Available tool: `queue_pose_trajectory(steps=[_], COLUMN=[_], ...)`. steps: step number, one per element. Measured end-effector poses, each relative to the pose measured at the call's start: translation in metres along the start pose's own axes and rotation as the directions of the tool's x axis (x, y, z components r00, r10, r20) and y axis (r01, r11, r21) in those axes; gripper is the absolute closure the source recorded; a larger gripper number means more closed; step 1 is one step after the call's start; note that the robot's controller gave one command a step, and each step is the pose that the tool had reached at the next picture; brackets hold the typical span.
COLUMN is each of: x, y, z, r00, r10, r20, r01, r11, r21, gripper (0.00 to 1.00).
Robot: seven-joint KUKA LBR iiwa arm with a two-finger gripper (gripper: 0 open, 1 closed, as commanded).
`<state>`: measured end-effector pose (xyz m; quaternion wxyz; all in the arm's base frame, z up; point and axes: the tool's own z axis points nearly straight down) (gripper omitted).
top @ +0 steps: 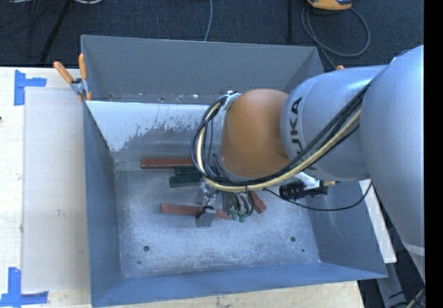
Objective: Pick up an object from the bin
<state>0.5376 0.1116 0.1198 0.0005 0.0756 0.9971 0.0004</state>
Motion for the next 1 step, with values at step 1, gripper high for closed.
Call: queue_pose_trajectory(steps=[1], x=[0.0014], y=[-0.0005], z=[-0.0087], r00=[1.0], r10=[0.001], r20=[-0.006], r01=[-0.001], r11=[1.0], r21=[0.002], gripper=[1.0])
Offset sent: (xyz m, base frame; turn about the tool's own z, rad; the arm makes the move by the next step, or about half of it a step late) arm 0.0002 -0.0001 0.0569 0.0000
